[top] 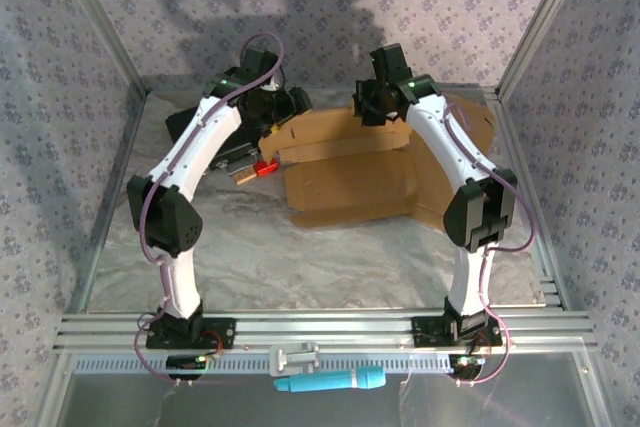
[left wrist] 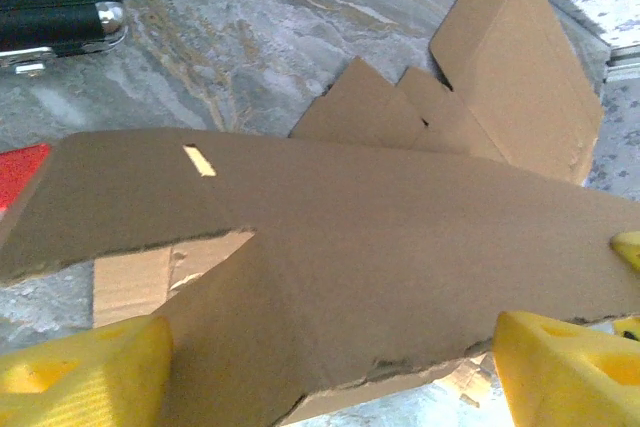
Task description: Fold the paper box
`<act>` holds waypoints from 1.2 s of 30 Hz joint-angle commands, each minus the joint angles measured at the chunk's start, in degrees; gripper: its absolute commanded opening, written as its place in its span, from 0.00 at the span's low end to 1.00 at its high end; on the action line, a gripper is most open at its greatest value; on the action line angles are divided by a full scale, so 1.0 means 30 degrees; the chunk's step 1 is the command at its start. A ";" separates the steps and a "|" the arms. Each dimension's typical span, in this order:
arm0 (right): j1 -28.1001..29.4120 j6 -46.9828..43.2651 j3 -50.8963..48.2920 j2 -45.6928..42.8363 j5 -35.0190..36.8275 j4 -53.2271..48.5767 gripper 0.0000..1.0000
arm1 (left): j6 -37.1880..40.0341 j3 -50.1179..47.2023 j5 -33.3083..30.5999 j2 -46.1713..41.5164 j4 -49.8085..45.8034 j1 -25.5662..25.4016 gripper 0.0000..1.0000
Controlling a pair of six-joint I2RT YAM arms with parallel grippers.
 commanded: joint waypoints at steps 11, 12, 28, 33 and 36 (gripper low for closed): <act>0.1144 0.2265 -0.5245 -0.5904 0.1898 -0.0192 0.00 | -0.1789 -0.3928 0.0780 -0.6220 0.3128 0.0516 0.87; 0.1044 0.2476 -0.5541 -0.6223 0.1827 -0.0049 0.00 | -0.1861 -0.4551 0.0629 -0.7020 0.3198 0.0903 0.87; -0.0510 0.3923 -0.5183 -0.8341 0.0570 -0.1448 0.00 | -0.5057 -2.1891 0.4043 -1.0531 1.6654 0.4555 0.12; -0.0848 0.4071 -0.5570 -0.8311 0.0089 -0.1099 0.00 | -0.6894 -2.4103 0.4043 -0.9205 2.0991 0.3750 0.11; -0.1071 0.4134 -0.5347 -0.8152 -0.0153 -0.1063 0.00 | -0.8234 -2.5146 0.3875 -0.8181 2.4213 0.3422 0.14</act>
